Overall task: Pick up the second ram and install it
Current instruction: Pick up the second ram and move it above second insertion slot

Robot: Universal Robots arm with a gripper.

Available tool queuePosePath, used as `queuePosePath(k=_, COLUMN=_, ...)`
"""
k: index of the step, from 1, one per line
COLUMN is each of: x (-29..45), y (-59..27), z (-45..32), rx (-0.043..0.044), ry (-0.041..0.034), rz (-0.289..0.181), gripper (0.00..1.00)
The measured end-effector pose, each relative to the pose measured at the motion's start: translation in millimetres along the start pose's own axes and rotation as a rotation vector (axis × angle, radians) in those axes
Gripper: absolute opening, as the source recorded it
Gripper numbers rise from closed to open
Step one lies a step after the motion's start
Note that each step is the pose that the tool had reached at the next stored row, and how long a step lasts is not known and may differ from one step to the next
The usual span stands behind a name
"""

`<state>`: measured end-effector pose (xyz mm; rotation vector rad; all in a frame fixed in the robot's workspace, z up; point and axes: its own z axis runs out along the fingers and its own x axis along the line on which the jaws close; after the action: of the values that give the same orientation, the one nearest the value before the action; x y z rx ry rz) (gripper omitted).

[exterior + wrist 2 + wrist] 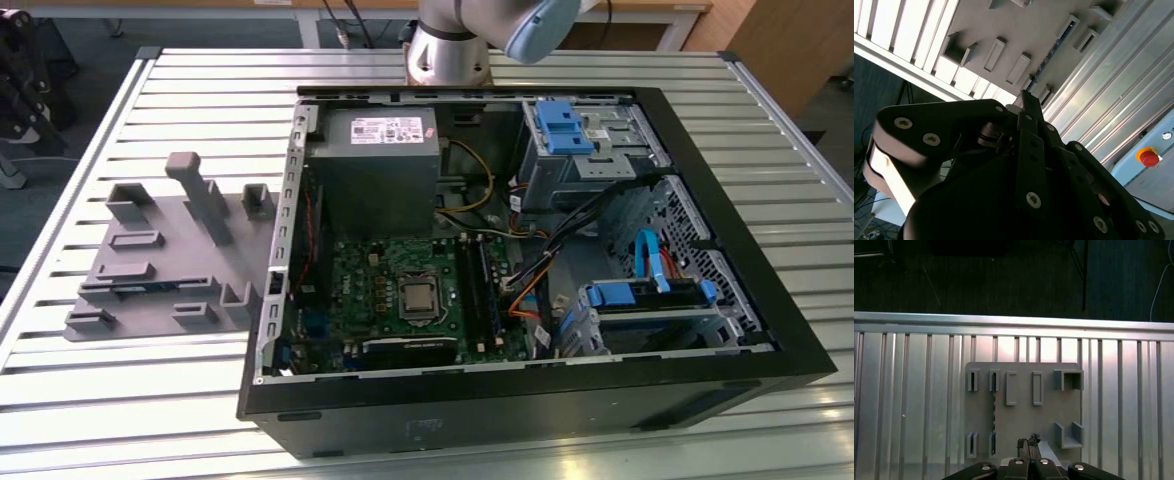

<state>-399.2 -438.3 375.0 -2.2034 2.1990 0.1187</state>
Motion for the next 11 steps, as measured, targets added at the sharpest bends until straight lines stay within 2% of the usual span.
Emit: queuePosePath(k=11, x=3.3, y=0.0, z=0.7, rx=0.0011, ry=-0.0006, rz=0.013, gripper=0.11)
